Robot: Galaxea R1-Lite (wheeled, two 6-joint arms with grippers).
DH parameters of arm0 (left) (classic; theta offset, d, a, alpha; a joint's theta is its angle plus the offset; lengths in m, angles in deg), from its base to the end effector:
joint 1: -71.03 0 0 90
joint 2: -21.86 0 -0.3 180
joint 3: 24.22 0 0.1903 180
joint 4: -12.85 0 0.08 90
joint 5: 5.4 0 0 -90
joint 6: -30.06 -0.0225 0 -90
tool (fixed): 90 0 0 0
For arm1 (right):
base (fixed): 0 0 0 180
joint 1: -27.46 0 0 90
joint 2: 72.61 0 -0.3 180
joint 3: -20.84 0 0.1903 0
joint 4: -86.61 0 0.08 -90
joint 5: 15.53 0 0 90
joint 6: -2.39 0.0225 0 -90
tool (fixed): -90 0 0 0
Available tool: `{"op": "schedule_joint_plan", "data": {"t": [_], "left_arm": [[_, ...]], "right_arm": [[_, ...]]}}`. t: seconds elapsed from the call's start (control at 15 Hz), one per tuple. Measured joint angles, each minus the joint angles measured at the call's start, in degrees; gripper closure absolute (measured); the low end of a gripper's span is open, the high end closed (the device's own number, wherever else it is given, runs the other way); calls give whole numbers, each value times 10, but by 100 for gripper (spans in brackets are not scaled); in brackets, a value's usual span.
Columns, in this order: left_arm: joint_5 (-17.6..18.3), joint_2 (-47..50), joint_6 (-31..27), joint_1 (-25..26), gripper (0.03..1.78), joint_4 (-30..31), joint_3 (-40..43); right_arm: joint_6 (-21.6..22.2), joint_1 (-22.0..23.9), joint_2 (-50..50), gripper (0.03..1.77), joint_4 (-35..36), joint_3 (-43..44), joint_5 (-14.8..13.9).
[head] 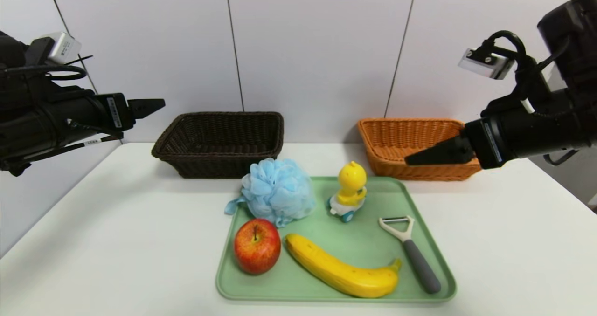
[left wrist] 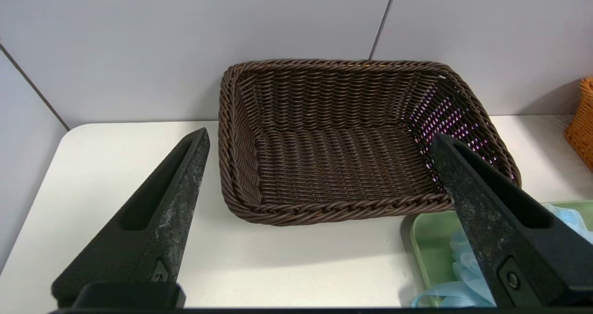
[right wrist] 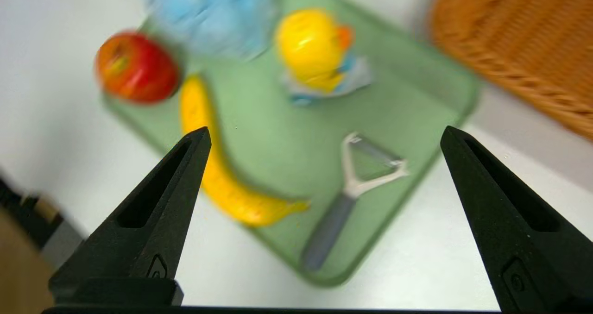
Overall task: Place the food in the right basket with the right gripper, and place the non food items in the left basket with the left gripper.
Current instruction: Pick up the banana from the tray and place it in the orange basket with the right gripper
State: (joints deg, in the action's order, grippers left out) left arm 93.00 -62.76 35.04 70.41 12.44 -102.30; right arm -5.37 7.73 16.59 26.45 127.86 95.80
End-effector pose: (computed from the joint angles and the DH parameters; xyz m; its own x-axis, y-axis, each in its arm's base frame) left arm 0.2624 -0.0061 0.2646 0.9804 -0.1567 -0.1197 0.1446 0.9840 -0.1038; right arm 0.2341 0.0926 0.2902 0.5253 0.5748 -0.6274 -0.6479 0.7482 0.1429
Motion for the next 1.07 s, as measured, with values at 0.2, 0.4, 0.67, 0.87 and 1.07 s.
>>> {"op": "schedule_joint_plan", "data": {"t": [0.2,0.4,0.67,0.87,1.07], "left_arm": [[0,4,2,-1,12,1,5],[0,9,2,-8,12,1,10],[1,18,2,-20,12,1,18],[1,24,2,-24,12,0,19],[1,34,2,-25,12,-1,25]], "right_arm": [[-113,-43,26,9,-139,54,34],[-199,-73,73,9,-241,112,37],[-219,-121,165,9,-304,229,32],[-236,-174,236,9,-295,277,11],[-237,-212,289,9,-269,285,-1]]}}
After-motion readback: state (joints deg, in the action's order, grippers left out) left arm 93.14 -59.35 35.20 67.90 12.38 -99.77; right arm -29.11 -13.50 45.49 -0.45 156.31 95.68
